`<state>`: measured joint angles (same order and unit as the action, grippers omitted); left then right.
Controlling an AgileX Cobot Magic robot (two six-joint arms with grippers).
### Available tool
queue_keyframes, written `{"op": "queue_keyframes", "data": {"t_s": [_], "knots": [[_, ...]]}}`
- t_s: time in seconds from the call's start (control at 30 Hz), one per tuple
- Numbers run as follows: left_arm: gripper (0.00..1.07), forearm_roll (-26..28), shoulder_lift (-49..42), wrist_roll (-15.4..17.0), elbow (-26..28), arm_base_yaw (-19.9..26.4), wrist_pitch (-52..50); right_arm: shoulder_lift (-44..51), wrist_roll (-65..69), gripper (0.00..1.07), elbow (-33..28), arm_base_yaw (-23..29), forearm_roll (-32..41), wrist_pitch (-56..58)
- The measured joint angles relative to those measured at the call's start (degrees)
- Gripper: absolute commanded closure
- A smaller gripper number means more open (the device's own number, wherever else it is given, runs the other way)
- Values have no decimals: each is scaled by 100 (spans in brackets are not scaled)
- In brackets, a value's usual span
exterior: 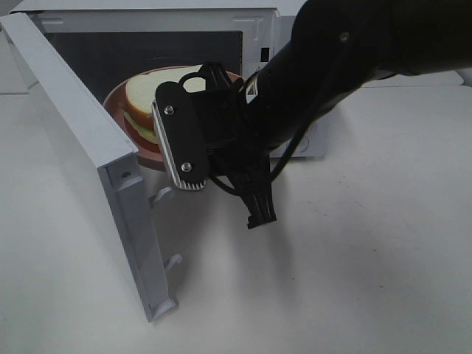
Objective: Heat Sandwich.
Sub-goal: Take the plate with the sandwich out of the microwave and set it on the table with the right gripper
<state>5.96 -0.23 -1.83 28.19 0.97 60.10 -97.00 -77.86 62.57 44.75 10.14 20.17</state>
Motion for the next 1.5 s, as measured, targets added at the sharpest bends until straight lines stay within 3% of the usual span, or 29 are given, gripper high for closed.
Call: {"op": "queue_keyframes", "data": {"t_s": [0.23, 0.53, 0.8, 1.2, 1.5], "knots": [[23, 0, 0, 0, 0, 0, 0, 510, 29, 107, -567, 6, 0, -57], [23, 0, 0, 0, 0, 0, 0, 1524, 458, 107, -1782, 63, -17, -138], [23, 0, 0, 0, 0, 0, 0, 2252, 785, 107, -2384, 63, -149, -138], [23, 0, 0, 0, 0, 0, 0, 2641, 1404, 107, -2590, 63, -418, 17], [23, 0, 0, 0, 0, 0, 0, 2641, 2636, 107, -2607, -52, -968, 229]]}}
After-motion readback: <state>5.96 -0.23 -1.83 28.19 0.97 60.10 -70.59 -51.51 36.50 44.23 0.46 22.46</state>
